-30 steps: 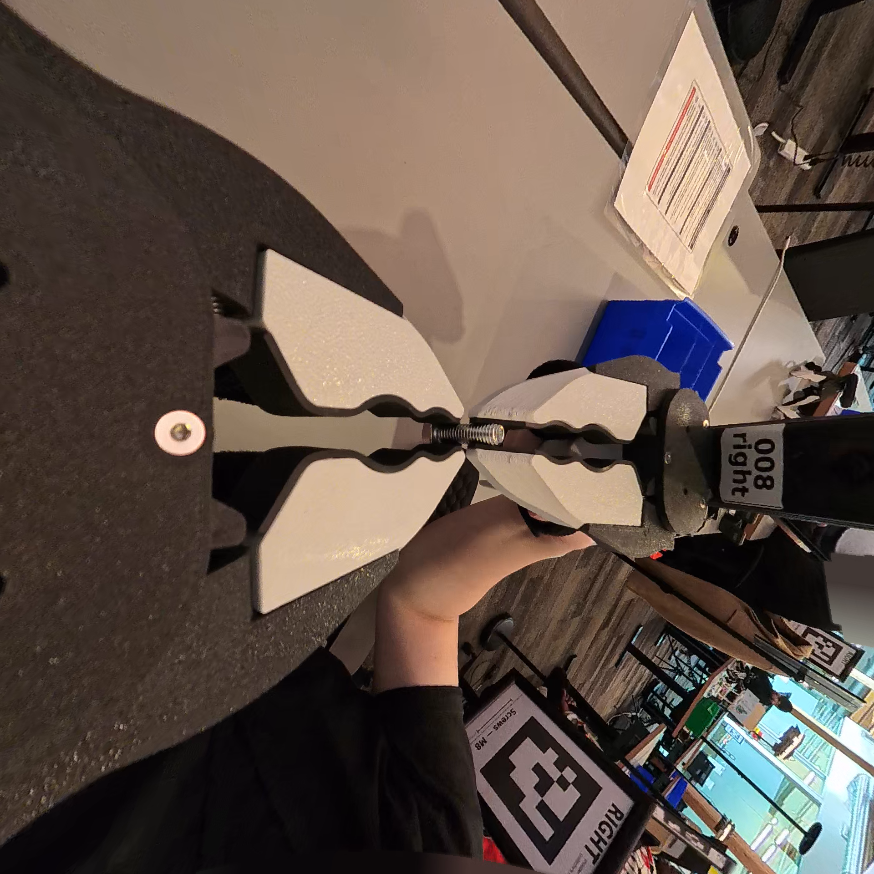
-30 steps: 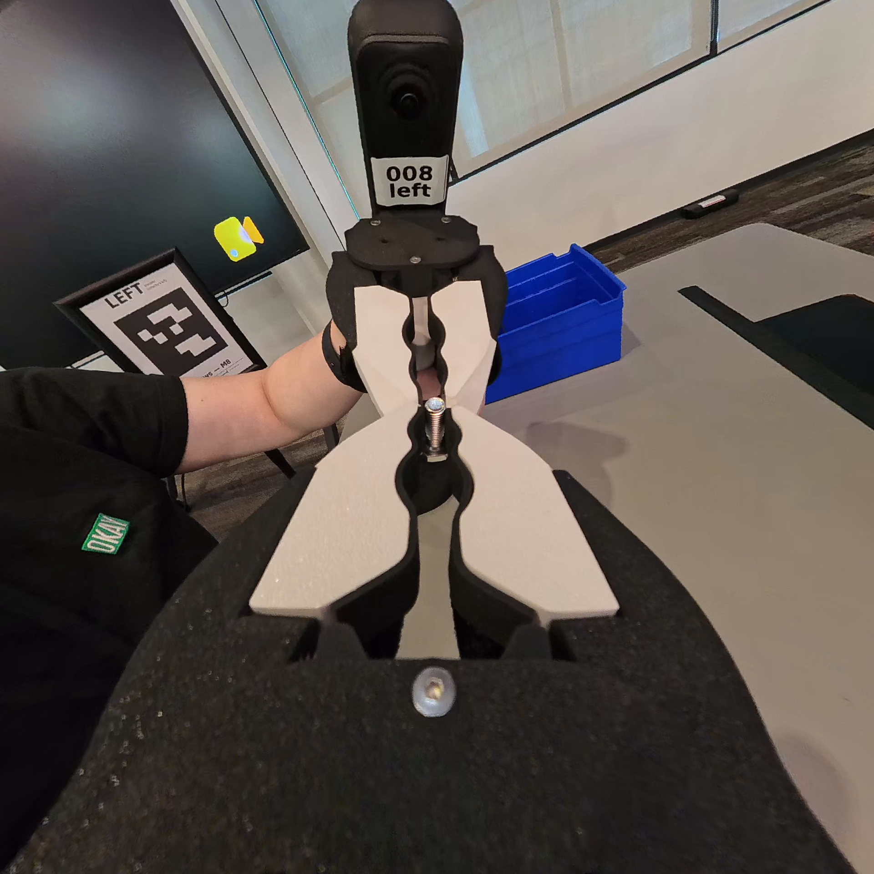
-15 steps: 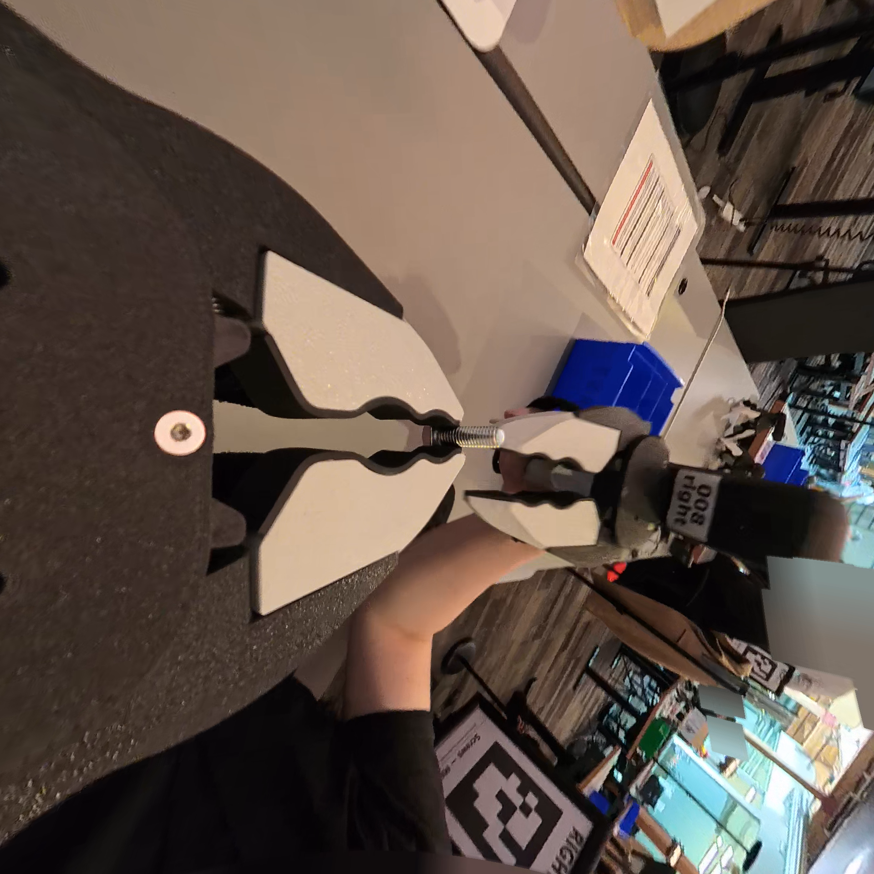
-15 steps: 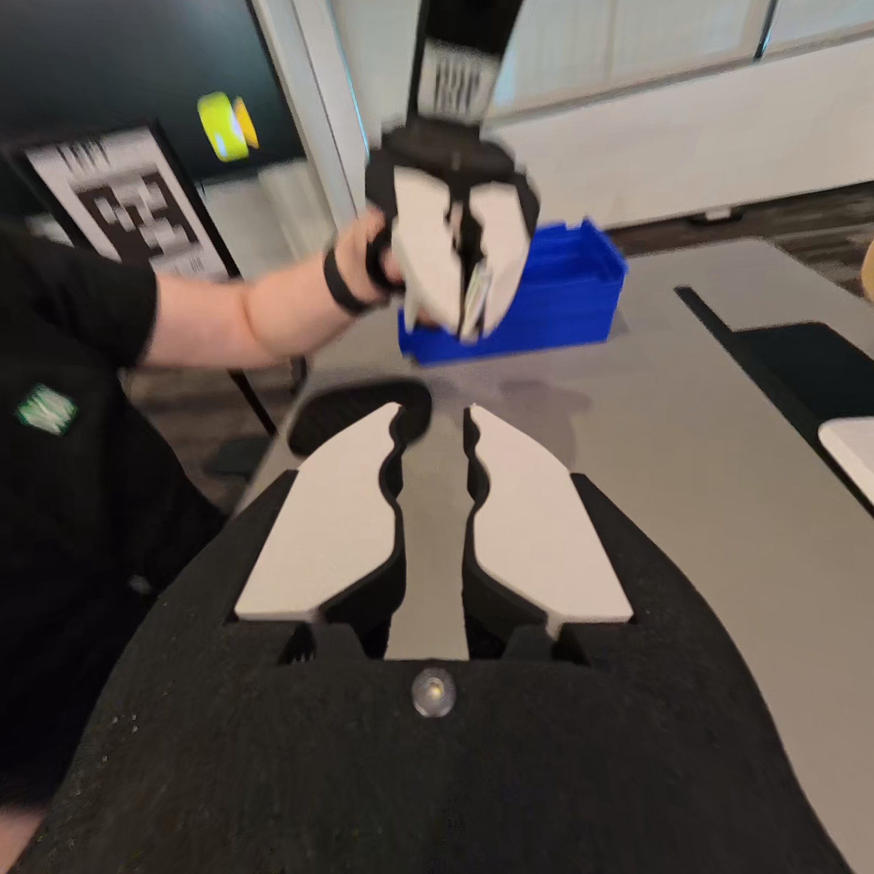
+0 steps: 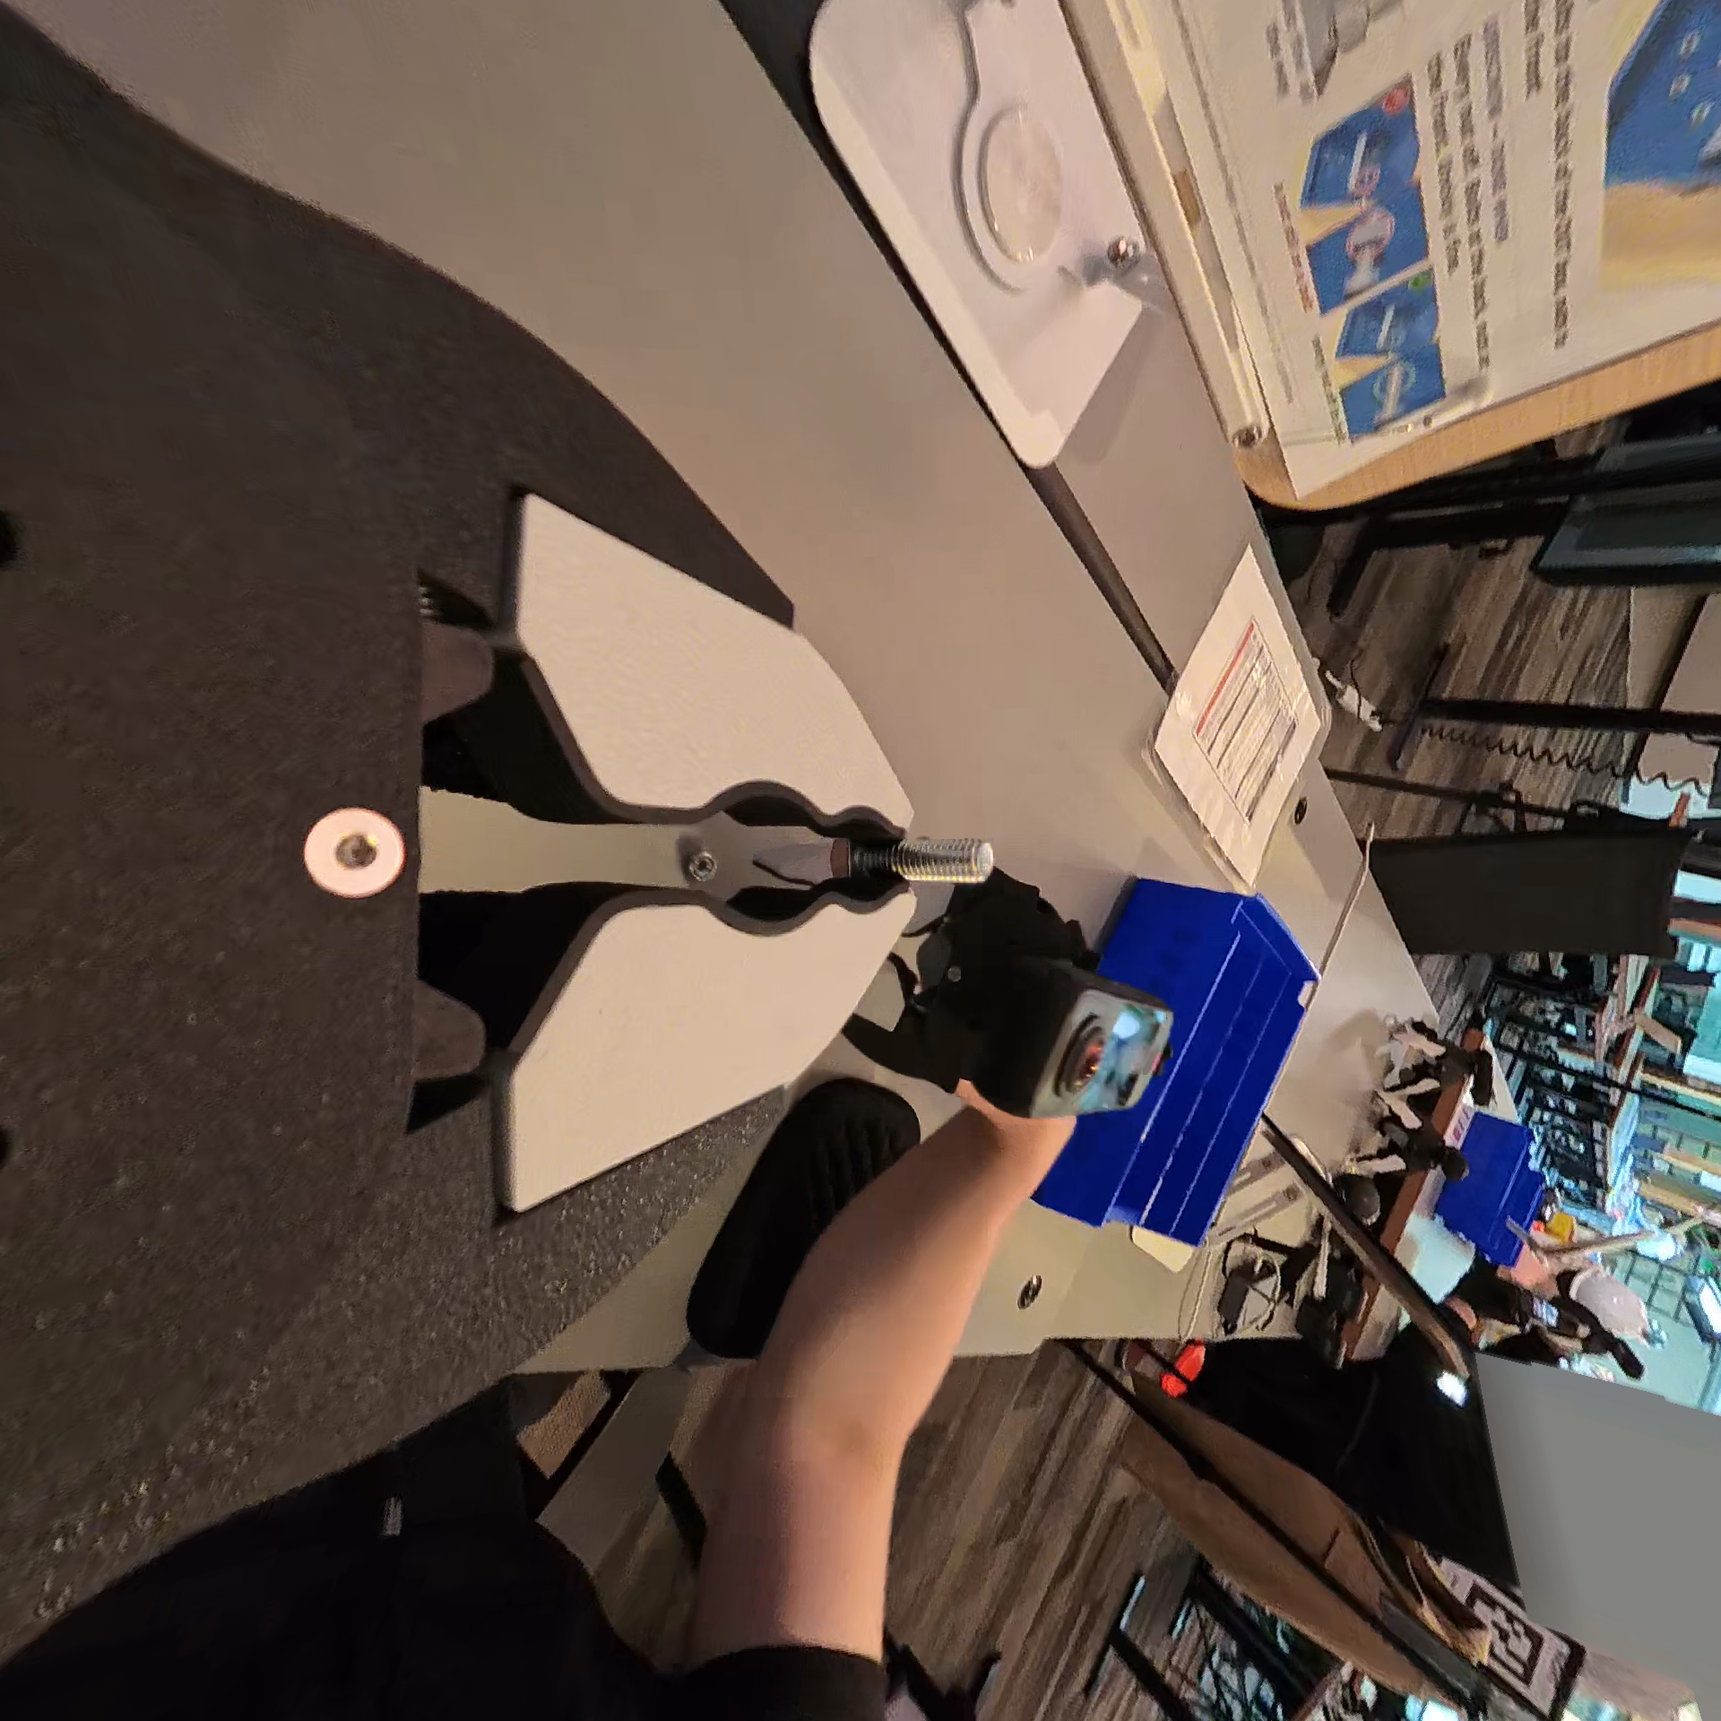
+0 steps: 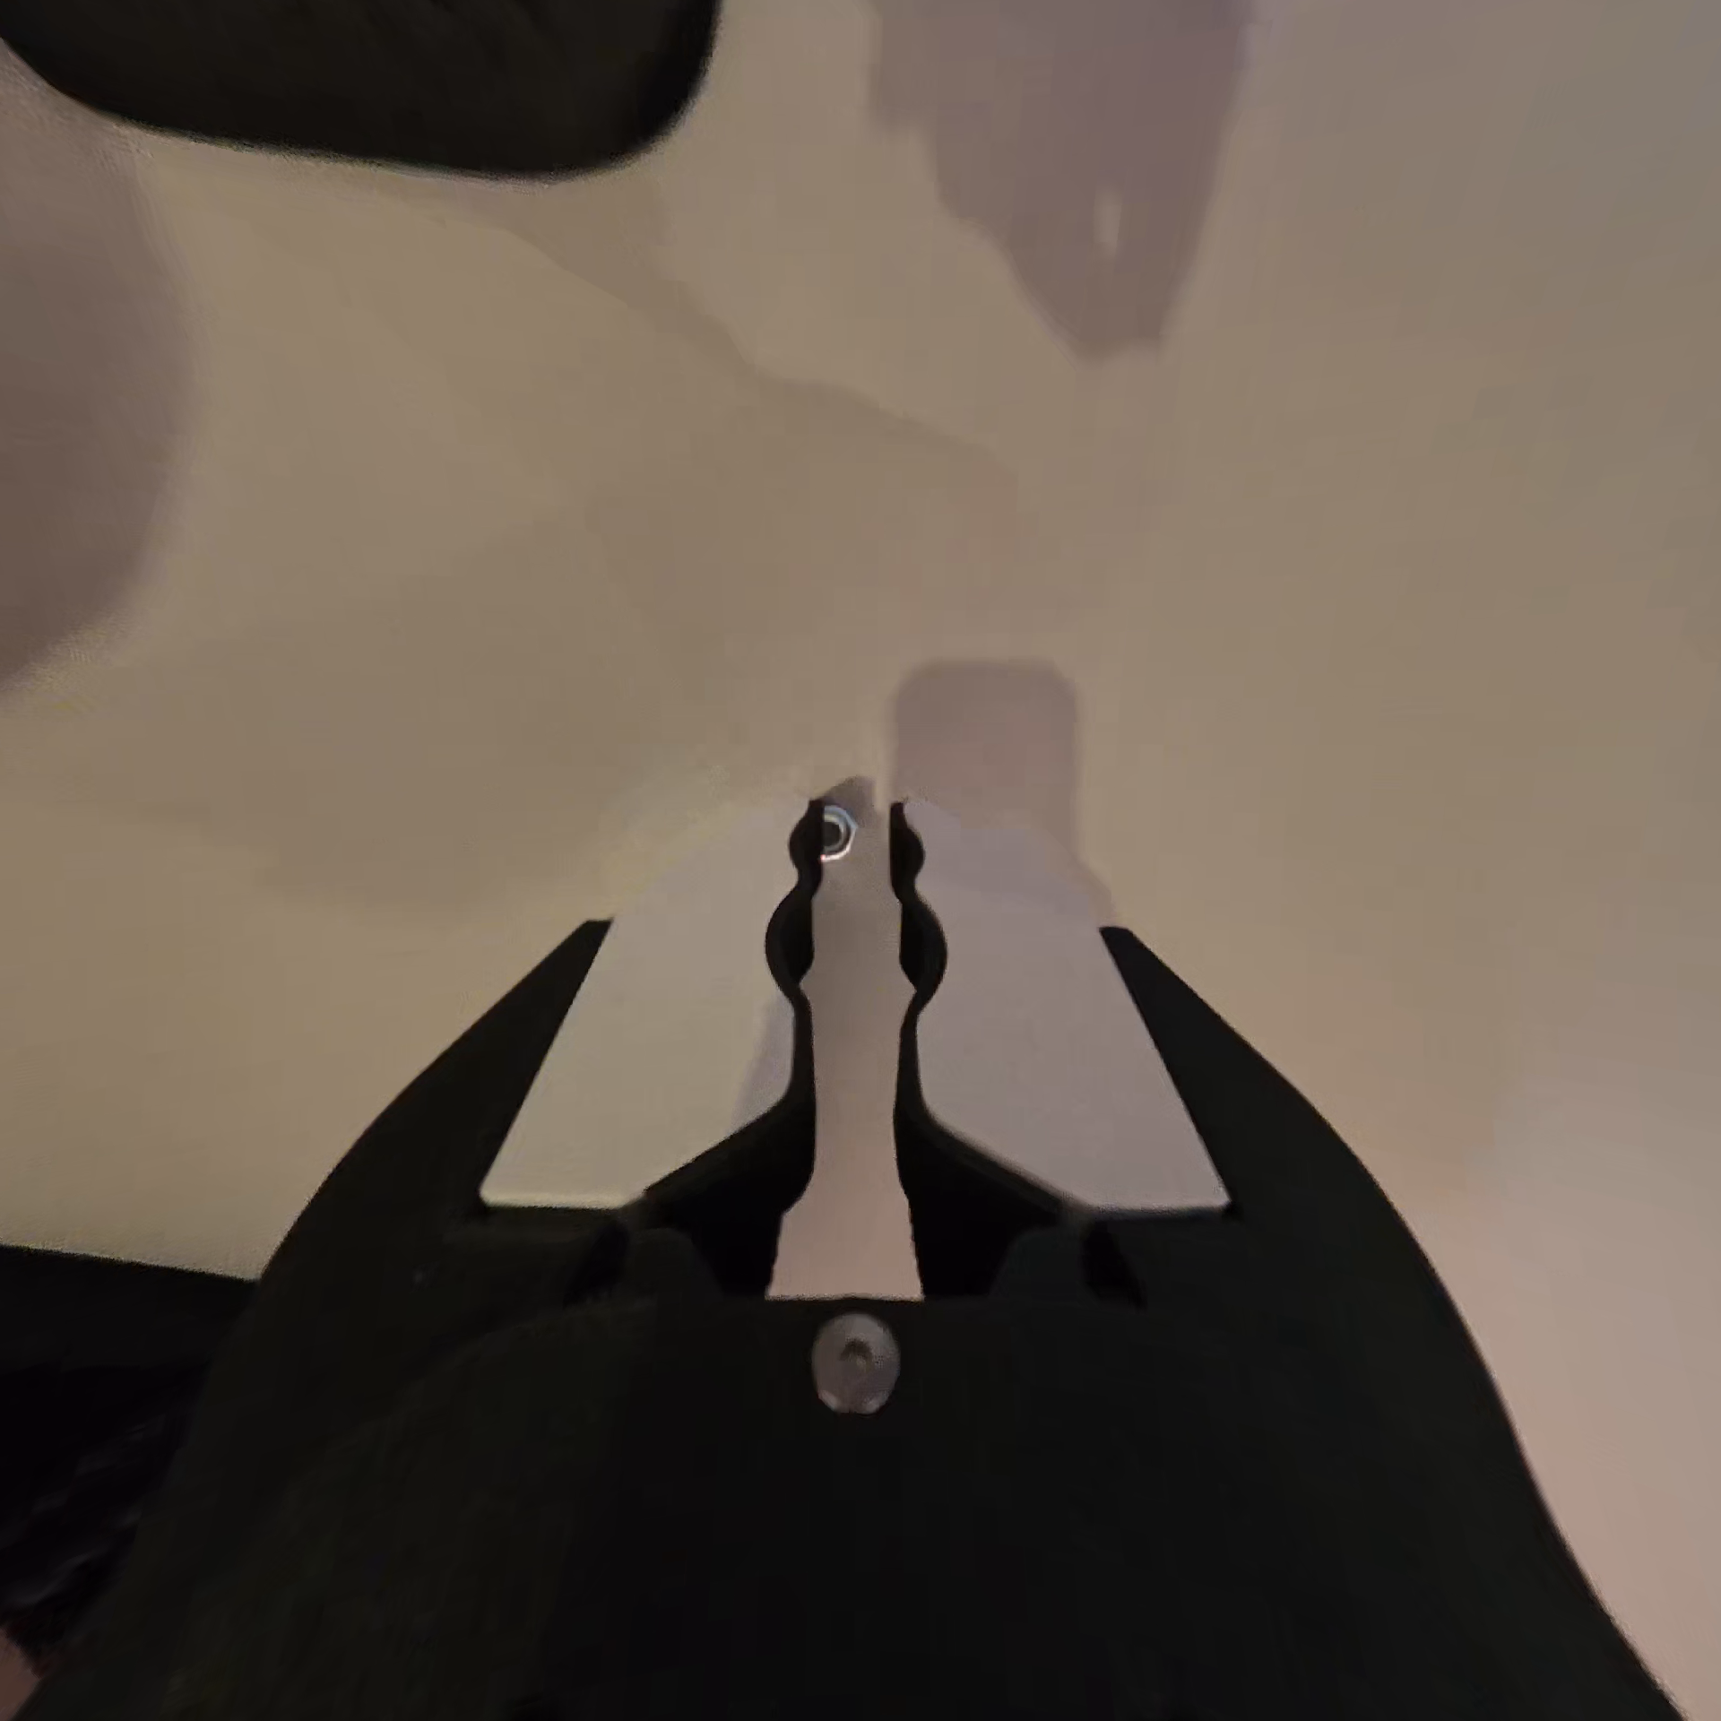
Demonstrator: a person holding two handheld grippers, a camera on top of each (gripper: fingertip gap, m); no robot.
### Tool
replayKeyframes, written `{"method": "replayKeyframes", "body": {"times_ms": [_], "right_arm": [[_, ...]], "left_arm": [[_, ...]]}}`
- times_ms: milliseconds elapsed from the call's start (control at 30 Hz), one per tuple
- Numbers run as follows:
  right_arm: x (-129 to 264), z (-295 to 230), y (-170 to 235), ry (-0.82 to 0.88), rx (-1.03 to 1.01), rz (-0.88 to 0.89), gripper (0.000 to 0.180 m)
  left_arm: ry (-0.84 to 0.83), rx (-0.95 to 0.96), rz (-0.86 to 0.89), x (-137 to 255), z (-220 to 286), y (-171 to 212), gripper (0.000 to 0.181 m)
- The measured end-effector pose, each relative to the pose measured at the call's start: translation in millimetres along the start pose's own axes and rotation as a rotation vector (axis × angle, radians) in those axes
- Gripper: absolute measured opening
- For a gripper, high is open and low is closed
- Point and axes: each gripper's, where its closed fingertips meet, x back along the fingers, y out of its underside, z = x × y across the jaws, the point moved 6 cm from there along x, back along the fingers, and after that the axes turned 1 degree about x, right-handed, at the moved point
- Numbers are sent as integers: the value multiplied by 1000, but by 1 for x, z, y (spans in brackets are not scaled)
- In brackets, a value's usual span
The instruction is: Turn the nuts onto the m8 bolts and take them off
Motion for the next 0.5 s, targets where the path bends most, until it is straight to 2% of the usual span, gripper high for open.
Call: {"method": "replayKeyframes", "body": {"times_ms": [133, 300, 500], "right_arm": [[-14, 3, 13, 138, -154, -177, 15], [-23, -14, 8, 106, -166, -190, 25], [-33, -12, 12, 101, -168, -261, 20]], "left_arm": [[-46, -13, 14, 24, 1, 2, 7], [-64, -32, -1, 34, 2, 9, 7], [-41, -26, 5, 36, 7, 15, 7]]}}
